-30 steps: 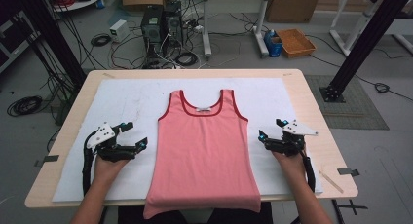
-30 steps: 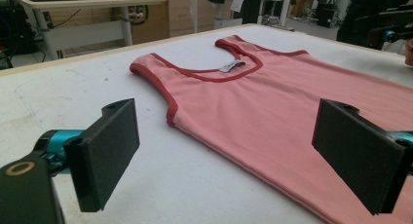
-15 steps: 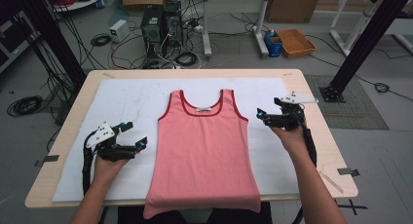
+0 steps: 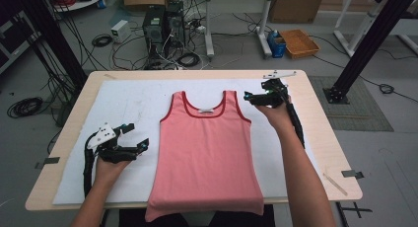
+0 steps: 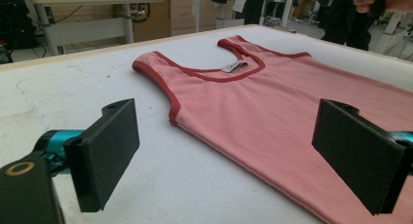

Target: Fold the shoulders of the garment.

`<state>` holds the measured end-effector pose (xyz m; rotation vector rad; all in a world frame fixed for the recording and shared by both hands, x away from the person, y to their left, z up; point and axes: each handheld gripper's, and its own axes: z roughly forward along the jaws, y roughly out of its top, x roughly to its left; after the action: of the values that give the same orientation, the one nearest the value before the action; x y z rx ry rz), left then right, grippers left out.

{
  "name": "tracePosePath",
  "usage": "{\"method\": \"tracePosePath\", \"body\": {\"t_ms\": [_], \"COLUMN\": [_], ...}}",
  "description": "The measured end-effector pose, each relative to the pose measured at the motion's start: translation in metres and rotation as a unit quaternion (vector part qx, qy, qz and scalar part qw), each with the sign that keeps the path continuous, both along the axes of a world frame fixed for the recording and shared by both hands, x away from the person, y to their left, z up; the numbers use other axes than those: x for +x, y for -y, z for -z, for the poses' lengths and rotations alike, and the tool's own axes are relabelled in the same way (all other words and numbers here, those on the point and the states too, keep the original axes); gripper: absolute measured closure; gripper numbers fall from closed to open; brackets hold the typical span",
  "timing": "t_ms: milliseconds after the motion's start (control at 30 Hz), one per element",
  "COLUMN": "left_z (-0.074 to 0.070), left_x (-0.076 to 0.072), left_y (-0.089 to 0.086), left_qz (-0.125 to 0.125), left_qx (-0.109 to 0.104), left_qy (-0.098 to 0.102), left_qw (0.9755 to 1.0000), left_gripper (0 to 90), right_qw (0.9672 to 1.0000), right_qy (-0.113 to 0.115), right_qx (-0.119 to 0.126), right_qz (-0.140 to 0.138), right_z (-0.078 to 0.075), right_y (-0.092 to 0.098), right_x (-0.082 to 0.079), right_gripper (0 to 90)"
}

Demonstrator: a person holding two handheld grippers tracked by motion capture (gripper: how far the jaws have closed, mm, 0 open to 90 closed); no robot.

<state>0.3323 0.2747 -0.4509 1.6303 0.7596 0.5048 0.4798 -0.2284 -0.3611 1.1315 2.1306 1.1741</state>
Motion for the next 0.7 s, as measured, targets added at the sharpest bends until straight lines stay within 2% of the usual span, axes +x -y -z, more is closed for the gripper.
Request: {"method": "tracePosePath", "body": {"t_ms": [33,133,233,267,300,367,433,467,600,667,700], "left_z": [0.000,0.000,-0.001,0.000,-0.001,-0.001,0.000,0.000,0.000,0.000,0.000], "left_x": [0.001,0.002,0.002,0.002,0.002,0.002,0.002,0.002,0.002,0.002,0.001], "left_y": [0.000,0.001,0.001,0.001,0.001,0.001,0.002,0.002,0.002,0.002,0.002], "left_qz": [0.002,0.001,0.001,0.000,0.000,0.000,0.001,0.001,0.001,0.001,0.002], "left_qx": [0.004,0.007,0.009,0.008,0.008,0.009,0.008,0.009,0.009,0.010,0.011], "left_qy": [-0.005,-0.010,-0.009,-0.010,-0.010,-0.009,-0.009,-0.007,-0.007,-0.007,-0.007], "left_qw": [1.0000,0.9999,0.9999,0.9999,0.9999,0.9999,0.9999,0.9999,0.9999,0.9999,0.9999], "left_gripper": [10.0,10.0,10.0,10.0,10.0,10.0,10.0,10.0,10.0,10.0,10.0], "right_qw": [0.9999,0.9997,0.9995,0.9989,0.9990,0.9989,0.9981,0.9969,0.9971,0.9951,0.9951], "right_qy": [-0.015,-0.024,-0.030,-0.041,-0.037,-0.037,-0.051,-0.063,-0.064,-0.090,-0.090], "right_qx": [-0.002,0.001,-0.013,-0.021,-0.026,-0.029,-0.035,-0.045,-0.040,-0.035,-0.035], "right_qz": [0.000,0.001,-0.005,-0.006,-0.006,-0.003,0.003,0.009,0.012,0.019,0.019], "right_z": [0.003,0.006,0.011,0.015,0.018,0.020,0.027,0.034,0.043,0.057,0.057], "right_y": [-0.009,-0.019,-0.035,-0.043,-0.046,-0.049,-0.051,-0.054,-0.058,-0.058,-0.058], "right_x": [0.012,0.022,0.038,0.047,0.051,0.055,0.064,0.071,0.080,0.088,0.088], "right_gripper": [17.6,17.7,17.6,17.7,17.7,17.7,17.7,17.7,18.0,18.0,18.0]}}
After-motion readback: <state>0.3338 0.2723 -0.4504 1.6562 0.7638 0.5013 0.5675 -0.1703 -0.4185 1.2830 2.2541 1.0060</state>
